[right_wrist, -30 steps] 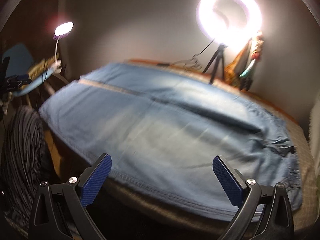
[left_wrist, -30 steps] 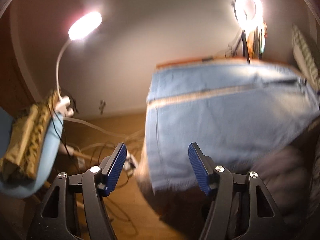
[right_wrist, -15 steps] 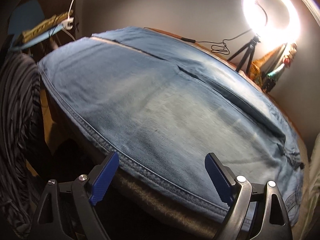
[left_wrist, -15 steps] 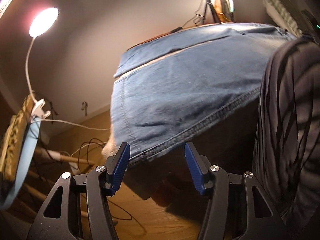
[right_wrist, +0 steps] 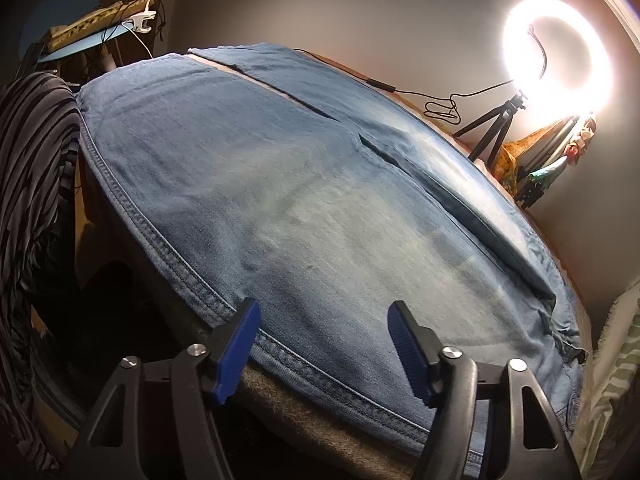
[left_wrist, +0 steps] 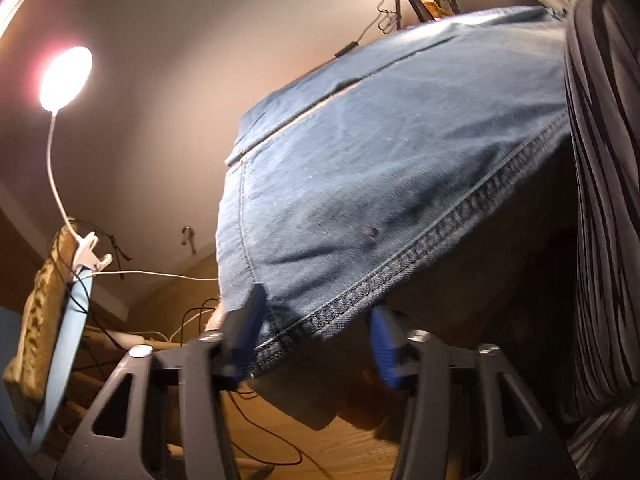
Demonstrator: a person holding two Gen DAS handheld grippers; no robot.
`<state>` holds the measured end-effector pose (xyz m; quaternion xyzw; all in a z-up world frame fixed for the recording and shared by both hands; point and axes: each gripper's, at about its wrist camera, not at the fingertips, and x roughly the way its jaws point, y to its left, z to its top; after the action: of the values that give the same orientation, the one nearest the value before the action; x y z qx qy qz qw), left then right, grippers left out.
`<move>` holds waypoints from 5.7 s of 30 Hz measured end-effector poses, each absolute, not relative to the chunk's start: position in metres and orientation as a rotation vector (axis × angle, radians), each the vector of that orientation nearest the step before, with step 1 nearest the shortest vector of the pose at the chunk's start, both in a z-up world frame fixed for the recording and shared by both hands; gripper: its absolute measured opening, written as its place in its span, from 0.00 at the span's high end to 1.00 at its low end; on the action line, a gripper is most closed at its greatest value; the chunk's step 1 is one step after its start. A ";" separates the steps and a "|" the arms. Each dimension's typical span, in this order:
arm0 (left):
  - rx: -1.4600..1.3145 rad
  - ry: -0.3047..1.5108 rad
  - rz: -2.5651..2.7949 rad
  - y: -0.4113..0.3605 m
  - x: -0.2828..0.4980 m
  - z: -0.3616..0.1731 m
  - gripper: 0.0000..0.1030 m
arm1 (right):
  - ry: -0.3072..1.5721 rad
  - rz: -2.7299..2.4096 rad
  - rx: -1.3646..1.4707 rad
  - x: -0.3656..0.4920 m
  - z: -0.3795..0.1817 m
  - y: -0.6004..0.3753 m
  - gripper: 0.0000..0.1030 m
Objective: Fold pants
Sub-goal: 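Lower both tools to the jeans' long edge and grasp it with the left tool, then grasp the denim edge with the right tool while the left tool lifts its edge, then carry the lifted edge over the jeans with both tools and open them, then grasp the waistband by the belt loop with the right tool and pull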
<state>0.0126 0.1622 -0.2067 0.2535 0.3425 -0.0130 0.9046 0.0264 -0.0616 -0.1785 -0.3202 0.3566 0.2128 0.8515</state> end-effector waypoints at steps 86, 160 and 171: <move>0.402 0.697 -0.219 0.195 0.375 -0.114 0.98 | 0.490 0.168 -1.178 0.394 -0.112 0.021 1.00; 0.354 0.630 -0.748 -0.062 0.283 -0.054 0.52 | 0.732 0.012 -0.327 0.206 -0.057 -0.267 0.20; 0.435 0.730 -0.881 -0.172 0.276 -0.096 0.52 | 0.848 0.104 -0.415 0.168 -0.111 -0.305 0.20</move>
<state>0.2761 -0.1718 -0.0957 0.2042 0.3426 -0.4133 0.8186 0.1685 -0.3047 -0.1111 -0.2000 0.4084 0.0501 0.8892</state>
